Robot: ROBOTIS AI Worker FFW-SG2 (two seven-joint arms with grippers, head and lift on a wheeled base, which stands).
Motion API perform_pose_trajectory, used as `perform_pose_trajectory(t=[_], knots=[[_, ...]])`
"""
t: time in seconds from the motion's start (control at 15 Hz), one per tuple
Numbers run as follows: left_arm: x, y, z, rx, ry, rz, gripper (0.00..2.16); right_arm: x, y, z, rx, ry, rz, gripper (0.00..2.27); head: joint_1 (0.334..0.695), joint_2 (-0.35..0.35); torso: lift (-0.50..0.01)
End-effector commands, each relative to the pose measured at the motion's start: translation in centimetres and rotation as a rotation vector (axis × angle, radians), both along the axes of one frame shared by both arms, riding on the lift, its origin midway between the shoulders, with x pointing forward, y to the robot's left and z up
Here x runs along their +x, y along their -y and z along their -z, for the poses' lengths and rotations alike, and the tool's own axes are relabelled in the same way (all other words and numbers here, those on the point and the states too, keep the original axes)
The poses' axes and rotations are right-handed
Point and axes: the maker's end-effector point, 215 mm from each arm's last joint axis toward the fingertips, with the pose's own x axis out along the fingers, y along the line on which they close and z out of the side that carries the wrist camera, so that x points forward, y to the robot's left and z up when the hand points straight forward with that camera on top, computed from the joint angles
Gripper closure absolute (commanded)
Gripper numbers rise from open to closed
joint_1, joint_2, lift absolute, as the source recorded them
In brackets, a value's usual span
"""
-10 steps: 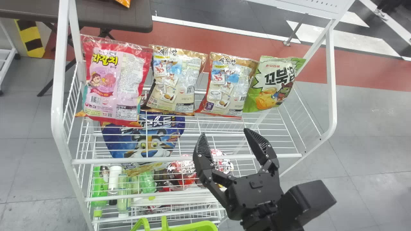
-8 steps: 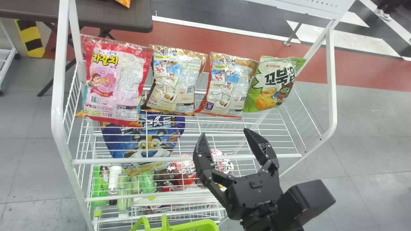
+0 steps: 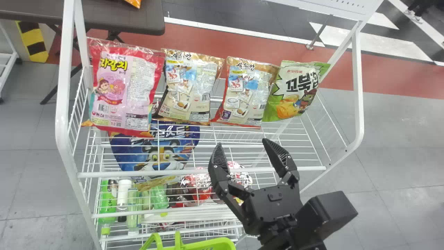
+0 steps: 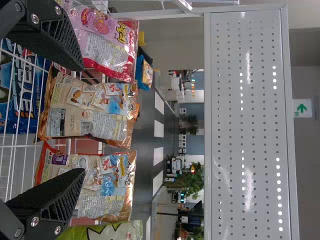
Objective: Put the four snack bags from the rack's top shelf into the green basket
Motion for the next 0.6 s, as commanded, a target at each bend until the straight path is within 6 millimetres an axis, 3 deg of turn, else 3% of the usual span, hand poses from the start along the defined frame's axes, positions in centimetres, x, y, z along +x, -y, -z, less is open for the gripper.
perform_pose_trajectory(t=[0.0, 0.13, 0.47, 0.53], knots=[[-0.2, 0.2, 0.0, 0.0, -0.004, 0.007, 1.54, 1.0, -0.1, 0.8, 0.011, 0.0, -0.001, 0.1, 0.695, -0.35, 0.0], [-0.3, 0.7, 0.0, -0.002, 0.005, 0.022, 1.54, 4.1, -1.3, 1.6, 0.016, 0.013, -0.025, 0.1, 0.695, -0.35, 0.0], [-0.3, 0.8, 0.3, 0.013, 0.008, 0.025, 1.54, 14.4, -10.7, 5.8, 0.046, -0.001, -0.205, 0.1, 0.695, -0.349, 0.0], [-0.3, 0.8, 0.3, 0.011, 0.006, 0.025, 1.54, 16.0, -11.8, 6.3, 0.046, -0.008, -0.227, 0.1, 0.695, -0.307, 0.0]])
